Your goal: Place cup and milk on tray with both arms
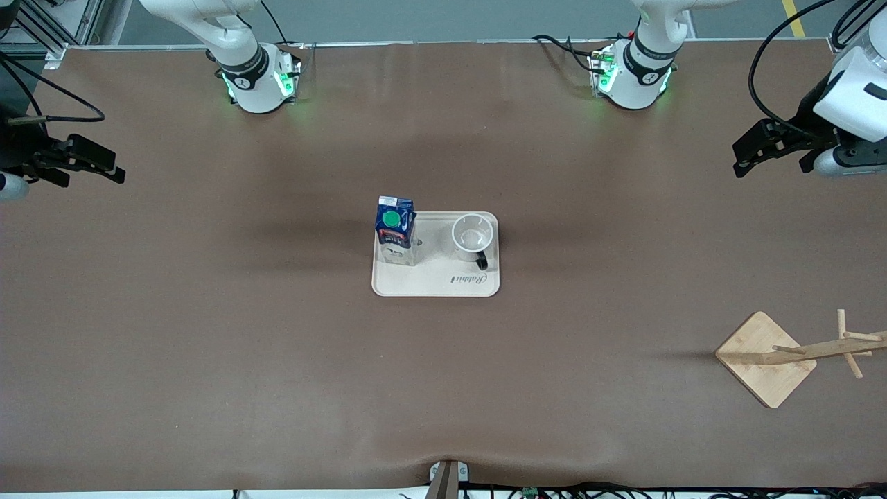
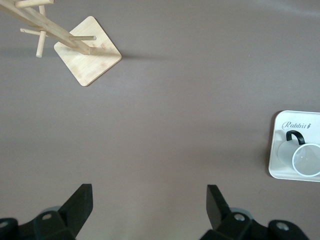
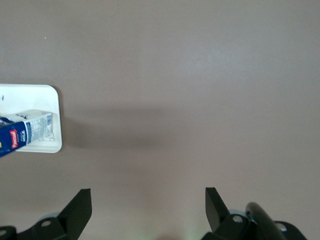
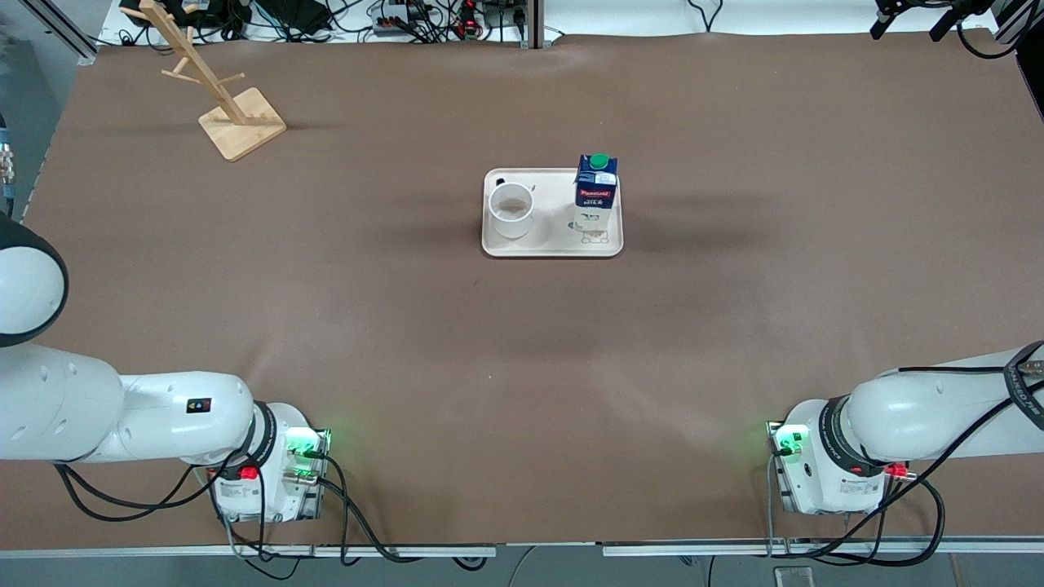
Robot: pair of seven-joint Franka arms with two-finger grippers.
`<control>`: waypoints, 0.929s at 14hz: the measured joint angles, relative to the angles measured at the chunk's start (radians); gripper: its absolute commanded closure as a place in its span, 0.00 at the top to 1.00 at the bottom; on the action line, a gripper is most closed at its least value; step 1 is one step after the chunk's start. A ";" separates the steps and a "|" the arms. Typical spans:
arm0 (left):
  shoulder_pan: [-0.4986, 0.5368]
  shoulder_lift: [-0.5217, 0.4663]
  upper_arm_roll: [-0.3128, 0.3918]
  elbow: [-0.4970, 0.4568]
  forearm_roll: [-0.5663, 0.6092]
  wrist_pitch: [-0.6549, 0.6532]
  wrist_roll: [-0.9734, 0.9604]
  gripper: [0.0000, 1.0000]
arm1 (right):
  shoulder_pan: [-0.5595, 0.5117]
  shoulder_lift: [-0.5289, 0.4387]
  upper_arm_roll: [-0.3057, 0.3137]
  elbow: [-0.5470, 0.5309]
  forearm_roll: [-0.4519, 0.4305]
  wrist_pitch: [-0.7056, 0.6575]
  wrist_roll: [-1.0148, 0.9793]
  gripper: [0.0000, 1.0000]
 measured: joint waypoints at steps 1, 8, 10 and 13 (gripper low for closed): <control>0.000 0.000 0.000 0.000 0.000 -0.001 0.000 1.00 | -0.012 0.000 -0.001 0.000 -0.001 0.002 -0.023 1.00; 0.000 0.000 0.000 0.000 0.000 -0.017 0.001 1.00 | -0.036 -0.002 0.008 0.002 -0.007 0.003 -0.052 1.00; 0.000 0.000 0.000 0.000 0.000 -0.017 0.002 1.00 | -0.032 -0.004 0.018 0.002 -0.046 0.002 -0.053 1.00; 0.000 0.000 0.000 0.000 -0.009 -0.018 0.017 1.00 | -0.027 -0.020 0.028 0.003 -0.063 -0.001 -0.053 1.00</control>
